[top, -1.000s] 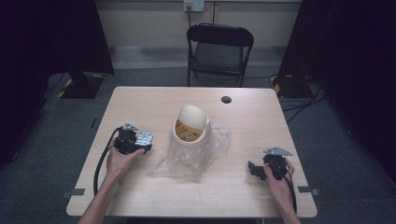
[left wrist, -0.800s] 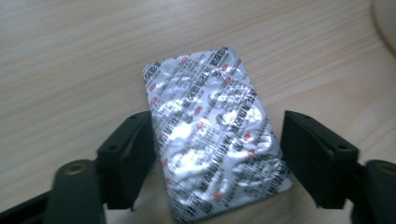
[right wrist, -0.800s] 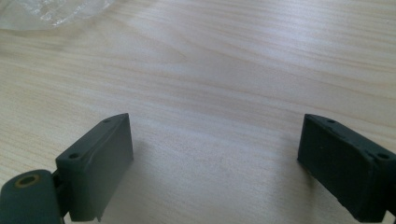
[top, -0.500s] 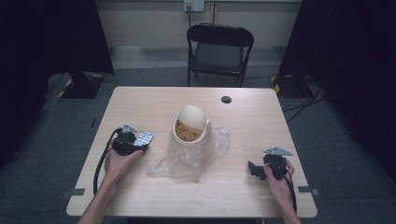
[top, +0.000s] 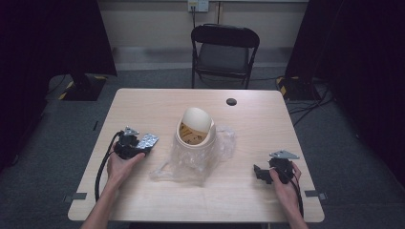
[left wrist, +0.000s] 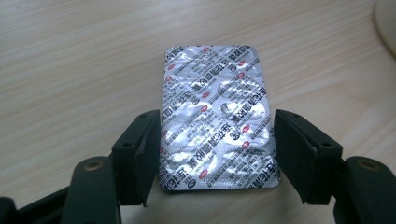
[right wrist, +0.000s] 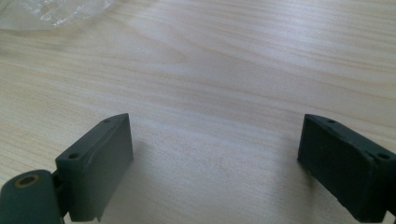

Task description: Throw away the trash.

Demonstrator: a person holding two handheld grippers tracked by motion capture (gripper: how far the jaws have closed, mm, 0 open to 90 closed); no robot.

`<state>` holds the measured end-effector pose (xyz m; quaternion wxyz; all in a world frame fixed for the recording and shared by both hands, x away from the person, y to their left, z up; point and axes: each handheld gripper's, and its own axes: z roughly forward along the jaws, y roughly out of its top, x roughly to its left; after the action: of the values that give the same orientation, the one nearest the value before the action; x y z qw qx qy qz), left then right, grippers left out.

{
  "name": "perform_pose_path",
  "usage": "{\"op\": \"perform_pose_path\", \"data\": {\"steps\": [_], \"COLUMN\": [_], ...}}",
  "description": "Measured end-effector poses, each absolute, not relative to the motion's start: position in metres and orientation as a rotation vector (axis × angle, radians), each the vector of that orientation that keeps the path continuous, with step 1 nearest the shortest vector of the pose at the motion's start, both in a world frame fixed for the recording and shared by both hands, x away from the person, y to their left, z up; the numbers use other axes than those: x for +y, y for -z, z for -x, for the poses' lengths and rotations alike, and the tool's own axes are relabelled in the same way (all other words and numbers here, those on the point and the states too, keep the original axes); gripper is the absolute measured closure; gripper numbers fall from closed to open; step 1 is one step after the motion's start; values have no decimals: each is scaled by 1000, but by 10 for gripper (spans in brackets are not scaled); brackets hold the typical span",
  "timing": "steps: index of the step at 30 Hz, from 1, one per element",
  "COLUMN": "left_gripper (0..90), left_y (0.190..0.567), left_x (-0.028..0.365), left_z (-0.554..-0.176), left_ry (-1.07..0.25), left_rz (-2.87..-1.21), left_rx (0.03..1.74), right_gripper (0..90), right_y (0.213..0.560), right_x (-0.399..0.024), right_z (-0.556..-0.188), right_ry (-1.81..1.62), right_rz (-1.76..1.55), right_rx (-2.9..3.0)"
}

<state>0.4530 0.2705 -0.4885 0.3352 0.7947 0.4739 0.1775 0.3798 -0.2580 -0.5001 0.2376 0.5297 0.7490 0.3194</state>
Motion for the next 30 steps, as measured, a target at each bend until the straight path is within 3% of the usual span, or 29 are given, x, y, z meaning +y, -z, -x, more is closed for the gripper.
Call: {"op": "perform_pose_path", "data": {"steps": [30], "left_gripper": [341], "left_y": [433], "left_x": [264], "left_z": [-424], "left_ry": [-404], "left_rz": [-1938], "left_rx": [1048], "right_gripper": [95], "right_y": [500], "right_x": [-258], "right_z": [-380], "right_ry": [-875], "right_rz": [-1452], "right_rx": [2052]}}
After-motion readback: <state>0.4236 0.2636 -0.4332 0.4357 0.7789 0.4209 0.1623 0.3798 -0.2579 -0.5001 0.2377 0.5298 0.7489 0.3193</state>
